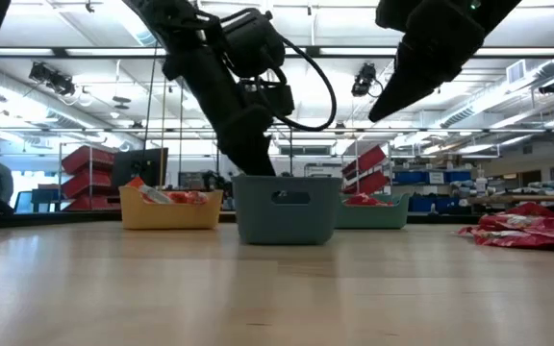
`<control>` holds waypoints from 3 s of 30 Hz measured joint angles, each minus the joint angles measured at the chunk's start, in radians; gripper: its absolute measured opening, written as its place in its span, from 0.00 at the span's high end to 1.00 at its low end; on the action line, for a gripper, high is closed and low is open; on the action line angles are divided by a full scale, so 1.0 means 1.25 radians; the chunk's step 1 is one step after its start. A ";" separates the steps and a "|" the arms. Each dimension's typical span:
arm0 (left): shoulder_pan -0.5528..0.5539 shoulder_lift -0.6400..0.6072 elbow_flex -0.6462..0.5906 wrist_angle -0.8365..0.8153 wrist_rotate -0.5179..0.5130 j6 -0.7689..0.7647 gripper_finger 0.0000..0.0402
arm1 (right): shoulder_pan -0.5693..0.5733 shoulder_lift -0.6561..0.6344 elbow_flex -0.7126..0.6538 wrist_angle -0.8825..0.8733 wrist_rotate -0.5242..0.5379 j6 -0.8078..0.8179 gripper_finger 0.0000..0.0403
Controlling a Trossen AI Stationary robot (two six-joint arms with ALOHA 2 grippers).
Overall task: Sort candy
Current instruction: Adjust the blue bin, then put the red candy into the blue bin
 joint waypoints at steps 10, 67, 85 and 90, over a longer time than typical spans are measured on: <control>0.025 0.002 0.000 0.012 -0.001 0.058 0.79 | -0.030 0.000 0.000 -0.021 0.003 0.000 0.85; -0.113 -0.428 -0.639 0.902 0.000 0.105 0.79 | 0.010 -0.008 -0.084 -0.356 -0.187 0.147 0.90; -0.104 -0.428 -0.733 1.065 0.071 0.046 0.99 | -0.132 0.212 0.117 0.184 -0.218 -0.169 0.93; -0.104 -0.428 -0.733 1.062 0.071 0.045 0.99 | -0.155 0.297 0.177 0.179 -0.257 -0.171 0.91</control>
